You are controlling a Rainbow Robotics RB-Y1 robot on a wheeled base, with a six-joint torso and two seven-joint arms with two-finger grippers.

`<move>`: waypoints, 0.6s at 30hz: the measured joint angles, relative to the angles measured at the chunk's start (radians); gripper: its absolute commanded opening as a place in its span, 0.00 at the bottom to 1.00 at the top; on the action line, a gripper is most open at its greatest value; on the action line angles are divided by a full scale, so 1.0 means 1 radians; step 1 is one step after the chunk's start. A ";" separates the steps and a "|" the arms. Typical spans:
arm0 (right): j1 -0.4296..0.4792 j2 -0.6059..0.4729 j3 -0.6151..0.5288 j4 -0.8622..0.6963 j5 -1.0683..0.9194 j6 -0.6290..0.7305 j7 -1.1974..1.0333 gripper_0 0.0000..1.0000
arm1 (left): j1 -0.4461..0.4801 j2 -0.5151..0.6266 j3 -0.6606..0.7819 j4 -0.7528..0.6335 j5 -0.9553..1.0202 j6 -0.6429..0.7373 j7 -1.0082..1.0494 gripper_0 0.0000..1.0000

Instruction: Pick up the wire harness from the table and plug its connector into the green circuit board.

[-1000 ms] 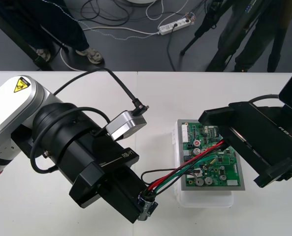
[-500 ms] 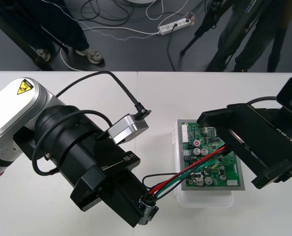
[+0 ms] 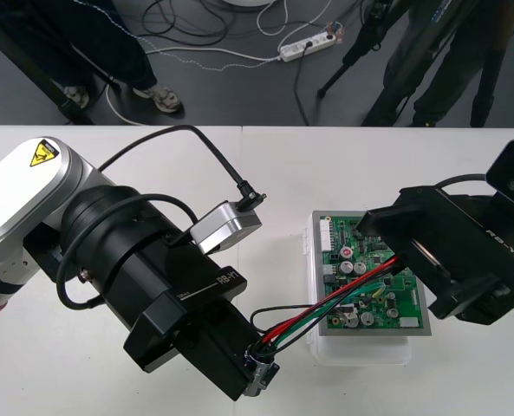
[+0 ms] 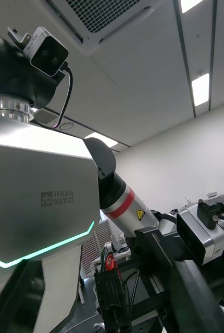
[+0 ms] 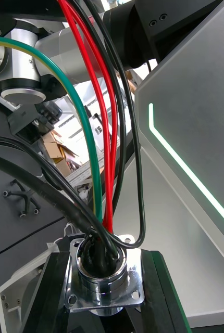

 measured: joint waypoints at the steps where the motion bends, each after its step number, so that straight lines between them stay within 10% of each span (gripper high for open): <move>1: 0.000 0.001 0.000 0.000 0.000 0.000 0.000 0.00 | 0.000 0.000 0.000 0.000 0.000 0.000 0.000 0.00; 18: 0.000 0.026 0.000 0.000 0.000 0.000 0.001 0.00 | 0.000 0.000 0.000 0.000 0.004 0.000 0.000 0.00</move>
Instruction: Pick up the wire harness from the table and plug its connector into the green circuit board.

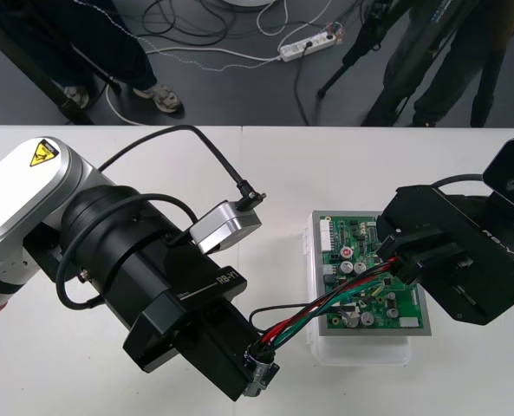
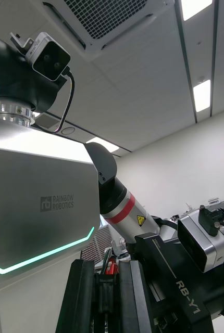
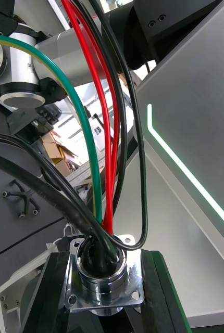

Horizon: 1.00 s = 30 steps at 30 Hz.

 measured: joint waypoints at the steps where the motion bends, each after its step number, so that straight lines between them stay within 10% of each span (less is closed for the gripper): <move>1: 0.000 0.000 0.000 0.000 0.000 0.000 0.000 0.00 | 0.000 0.000 0.000 0.000 0.000 0.000 0.000 0.00; 8: 0.000 0.000 0.000 0.000 0.000 0.000 0.000 0.00 | 0.000 0.000 0.000 0.000 0.002 0.000 0.000 0.00; 9: 0.000 0.000 -0.001 0.000 0.000 0.000 0.000 0.00 | 0.000 0.000 0.000 0.000 0.004 0.000 0.000 0.17; 11: 0.000 0.000 -0.001 0.000 0.000 0.000 0.000 0.00 | 0.000 0.000 0.000 0.000 0.009 0.000 0.000 0.94; 12: 0.000 0.000 -0.001 0.000 0.000 0.000 0.000 0.00 | 0.000 0.000 0.000 0.000 0.012 0.000 0.000 1.00; 30: 0.000 0.001 -0.003 0.000 0.000 0.000 0.000 0.00 | 0.000 0.000 0.038 0.000 0.018 0.000 0.000 1.00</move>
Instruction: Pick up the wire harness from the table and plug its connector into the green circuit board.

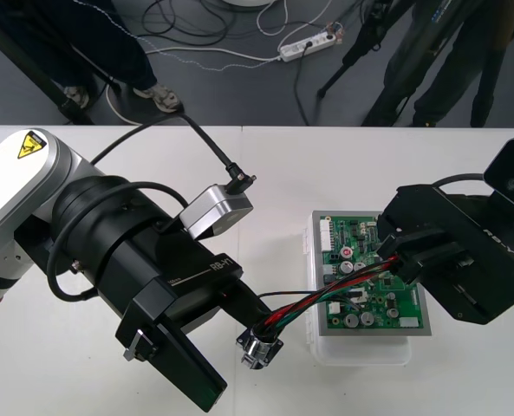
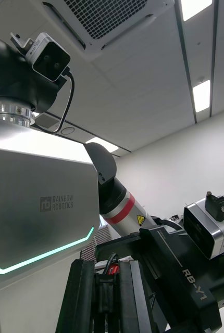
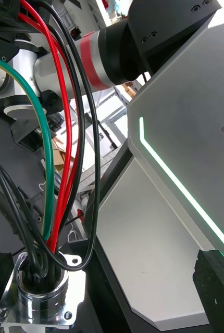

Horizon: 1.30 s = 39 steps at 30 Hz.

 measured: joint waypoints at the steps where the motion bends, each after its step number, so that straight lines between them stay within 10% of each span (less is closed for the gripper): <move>1: 0.000 0.000 -0.001 0.000 0.000 0.000 0.000 0.00 | 0.000 0.000 0.000 0.000 0.000 0.000 0.000 1.00; 39: 0.021 -0.051 -0.121 0.000 0.001 0.000 0.000 0.00 | 0.129 0.001 0.223 -0.017 -0.036 0.141 -0.341 1.00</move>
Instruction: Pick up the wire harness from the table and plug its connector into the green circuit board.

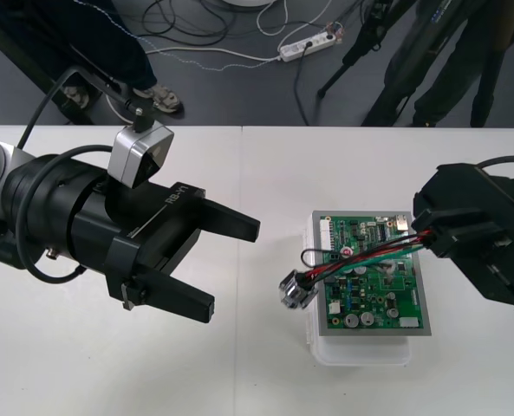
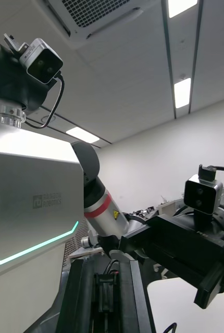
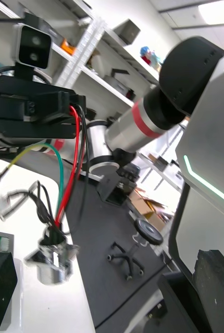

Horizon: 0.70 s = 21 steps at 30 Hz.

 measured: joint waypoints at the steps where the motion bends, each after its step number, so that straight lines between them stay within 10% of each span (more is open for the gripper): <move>1: 0.000 -0.003 -0.012 0.000 0.000 0.000 0.000 0.00 | 0.010 0.000 0.004 -0.004 0.000 0.010 0.000 1.00; 21: 0.063 -0.013 -0.044 -0.088 0.160 0.000 0.000 0.00 | 0.174 0.002 0.072 -0.181 -0.124 0.230 -0.256 1.00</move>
